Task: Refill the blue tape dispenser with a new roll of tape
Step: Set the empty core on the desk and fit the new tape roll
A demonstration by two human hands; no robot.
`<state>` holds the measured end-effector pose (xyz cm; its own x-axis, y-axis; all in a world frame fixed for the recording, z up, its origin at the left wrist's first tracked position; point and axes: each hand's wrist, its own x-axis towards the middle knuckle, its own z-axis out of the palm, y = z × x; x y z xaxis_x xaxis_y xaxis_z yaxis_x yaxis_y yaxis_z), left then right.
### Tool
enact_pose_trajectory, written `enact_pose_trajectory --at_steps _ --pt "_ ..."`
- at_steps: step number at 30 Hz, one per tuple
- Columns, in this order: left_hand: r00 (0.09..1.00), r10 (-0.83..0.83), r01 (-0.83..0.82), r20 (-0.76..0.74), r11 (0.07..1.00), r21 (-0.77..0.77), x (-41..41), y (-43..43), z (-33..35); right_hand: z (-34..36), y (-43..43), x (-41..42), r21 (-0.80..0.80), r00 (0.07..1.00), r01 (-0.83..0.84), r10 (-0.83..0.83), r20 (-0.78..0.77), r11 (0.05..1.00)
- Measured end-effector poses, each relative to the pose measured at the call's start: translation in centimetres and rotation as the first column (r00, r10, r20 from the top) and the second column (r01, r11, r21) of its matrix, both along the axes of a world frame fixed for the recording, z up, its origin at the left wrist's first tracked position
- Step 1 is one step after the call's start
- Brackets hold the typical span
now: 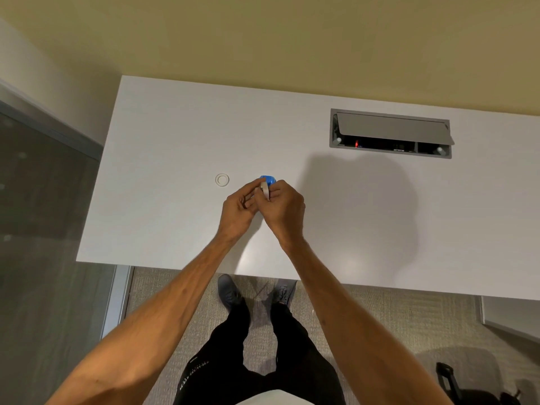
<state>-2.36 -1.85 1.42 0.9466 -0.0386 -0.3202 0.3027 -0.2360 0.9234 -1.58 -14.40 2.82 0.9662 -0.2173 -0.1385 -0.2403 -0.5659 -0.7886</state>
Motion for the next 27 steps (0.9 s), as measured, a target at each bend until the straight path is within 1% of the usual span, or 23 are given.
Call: enact_pose_trajectory --at_steps 2,4,6,9,13,18,22,27 --pt "1.000 -0.006 0.005 -0.025 1.000 -0.030 0.3 0.6 -0.2 -0.4 -0.5 -0.1 0.039 0.999 -0.043 0.043 -0.005 0.998" --pt "0.999 -0.008 0.006 -0.048 0.999 -0.043 0.6 1.0 -0.4 -1.2 -1.4 0.0 0.011 0.995 -0.095 0.095 -0.014 0.995" --pt "0.999 -0.017 0.016 -0.048 1.000 -0.024 0.7 1.1 -0.8 -1.9 -2.1 0.0 -0.016 0.991 -0.132 0.132 -0.013 0.991" --pt "0.999 -0.032 0.031 -0.030 0.999 -0.040 1.1 1.0 -1.0 -2.5 -2.5 0.0 -0.016 0.977 -0.211 0.211 -0.002 0.977" --pt "0.998 -0.033 0.029 -0.054 0.997 -0.069 1.6 0.5 -1.2 -2.9 -2.9 0.3 -0.010 0.950 -0.313 0.313 0.018 0.950" --pt "0.998 -0.035 0.033 -0.048 0.998 -0.050 2.4 0.6 -1.4 -3.2 -3.5 1.4 -0.025 0.931 -0.363 0.364 0.038 0.931" --pt "0.997 -0.058 0.058 -0.054 0.998 -0.004 3.2 0.8 -1.5 -3.2 -3.8 2.4 -0.036 0.918 -0.397 0.397 0.005 0.917" --pt "0.995 -0.052 0.052 -0.082 0.999 -0.007 4.0 0.9 -1.7 -3.7 -3.9 3.6 -0.061 0.901 -0.432 0.434 0.017 0.900"
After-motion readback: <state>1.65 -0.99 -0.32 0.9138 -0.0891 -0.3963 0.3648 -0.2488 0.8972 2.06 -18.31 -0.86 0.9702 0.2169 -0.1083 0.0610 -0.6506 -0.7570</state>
